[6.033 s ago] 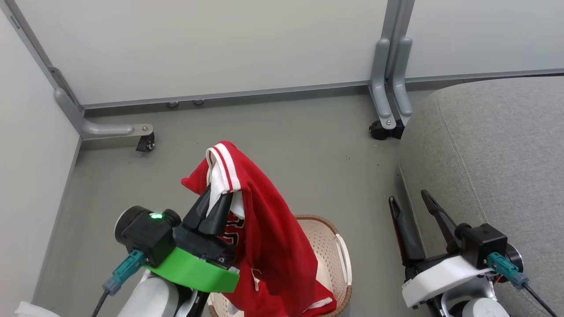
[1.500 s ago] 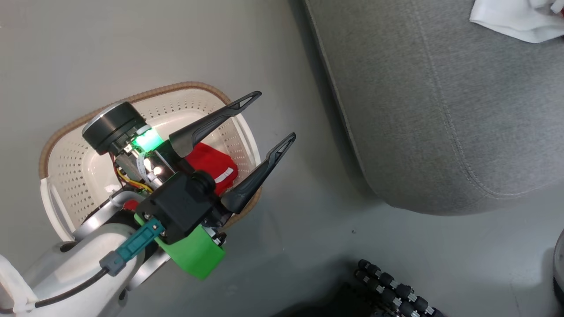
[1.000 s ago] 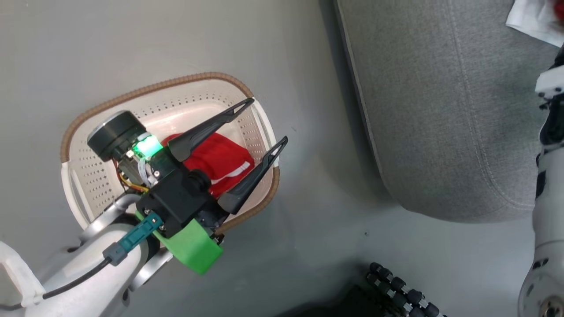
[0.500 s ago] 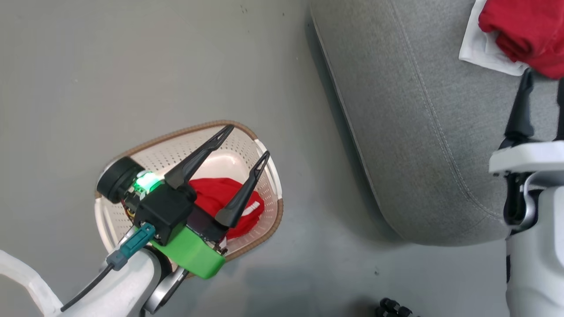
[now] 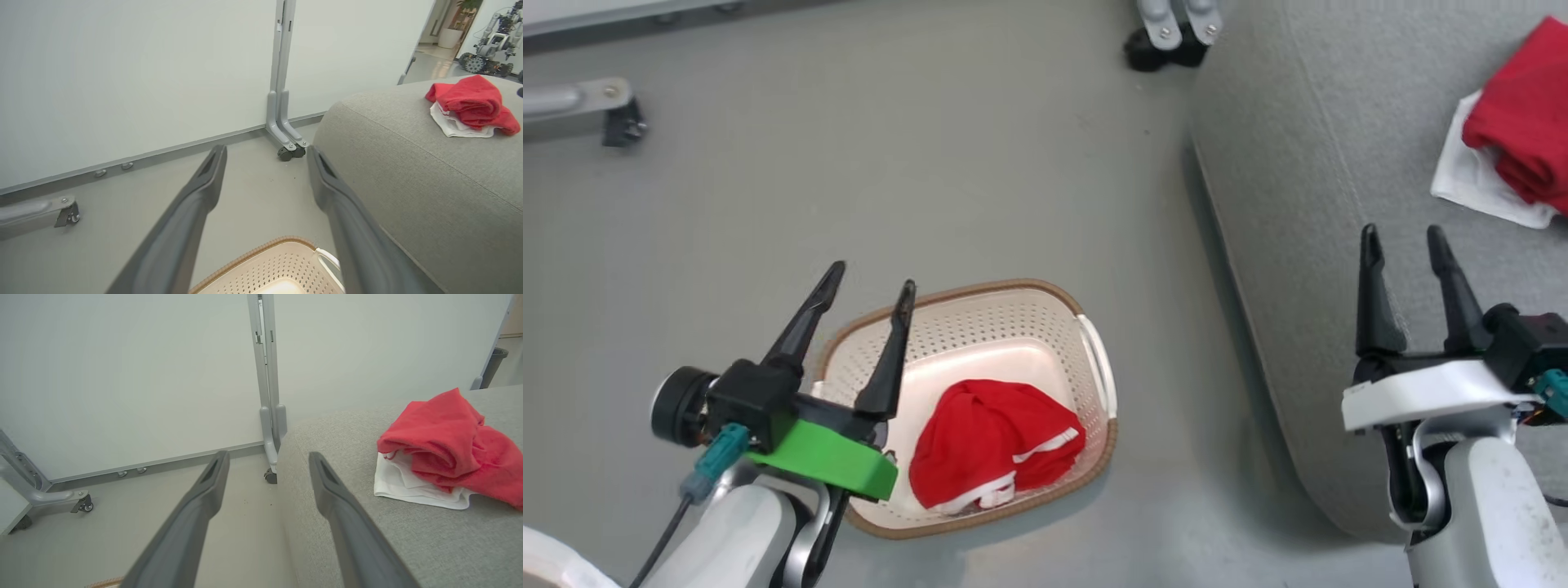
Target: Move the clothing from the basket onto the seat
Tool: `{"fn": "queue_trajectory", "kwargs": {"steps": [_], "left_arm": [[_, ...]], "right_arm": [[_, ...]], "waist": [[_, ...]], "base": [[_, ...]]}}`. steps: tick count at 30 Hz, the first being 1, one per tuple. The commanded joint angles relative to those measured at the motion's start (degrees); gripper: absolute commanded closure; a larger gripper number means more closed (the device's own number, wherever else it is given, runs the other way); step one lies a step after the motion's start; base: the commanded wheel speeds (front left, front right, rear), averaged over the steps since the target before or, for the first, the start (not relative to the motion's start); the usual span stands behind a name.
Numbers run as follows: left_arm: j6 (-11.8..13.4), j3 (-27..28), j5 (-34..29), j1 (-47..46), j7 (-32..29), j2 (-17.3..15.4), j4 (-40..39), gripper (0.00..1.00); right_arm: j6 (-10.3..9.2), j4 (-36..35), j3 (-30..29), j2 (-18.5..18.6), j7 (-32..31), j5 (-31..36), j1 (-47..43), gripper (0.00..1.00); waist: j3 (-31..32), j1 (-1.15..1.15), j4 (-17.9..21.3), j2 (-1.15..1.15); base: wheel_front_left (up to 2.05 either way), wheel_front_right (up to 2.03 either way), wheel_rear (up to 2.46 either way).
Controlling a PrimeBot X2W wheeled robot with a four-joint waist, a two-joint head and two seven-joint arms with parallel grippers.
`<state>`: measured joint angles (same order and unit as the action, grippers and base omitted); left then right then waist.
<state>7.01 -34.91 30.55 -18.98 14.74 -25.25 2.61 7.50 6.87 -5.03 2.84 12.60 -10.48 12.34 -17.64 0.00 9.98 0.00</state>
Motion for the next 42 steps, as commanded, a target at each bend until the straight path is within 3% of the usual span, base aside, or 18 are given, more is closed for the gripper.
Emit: {"fn": "queue_trajectory", "kwargs": {"steps": [1,8,16,23,42], "left_arm": [[0.4,1.2,0.2,1.6,0.4,0.6,0.8,0.00],[0.0,12.9,-1.9,7.5,0.4,3.4,1.1,0.00],[-4.3,21.6,-6.0,14.0,0.5,6.0,2.9,0.00],[-6.6,23.8,-9.1,18.2,0.5,7.6,5.0,0.00],[-8.5,25.8,-12.1,22.6,0.5,10.7,7.6,0.00]], "right_arm": [[-0.02,-0.6,0.5,0.1,-0.3,-0.6,-1.4,0.00],[-0.02,-2.8,3.4,0.1,-2.2,0.6,-4.4,0.00],[-0.02,-4.9,4.5,0.1,-4.6,2.6,-7.9,0.00],[-0.02,-6.9,5.5,0.1,-6.7,3.0,-11.8,0.00],[-0.02,-10.7,5.6,0.1,-9.8,2.0,-17.7,0.00]], "waist": [[5.1,0.00,-5.5,0.00],[8.7,0.00,-8.8,0.00],[12.4,0.00,-10.1,0.00],[15.4,0.00,-9.3,0.00],[18.9,0.00,-8.5,0.00]], "base": [[0.00,0.00,0.00],[0.00,0.00,0.00],[0.00,0.00,0.00],[0.00,0.00,0.00],[0.00,0.00,0.00]]}}
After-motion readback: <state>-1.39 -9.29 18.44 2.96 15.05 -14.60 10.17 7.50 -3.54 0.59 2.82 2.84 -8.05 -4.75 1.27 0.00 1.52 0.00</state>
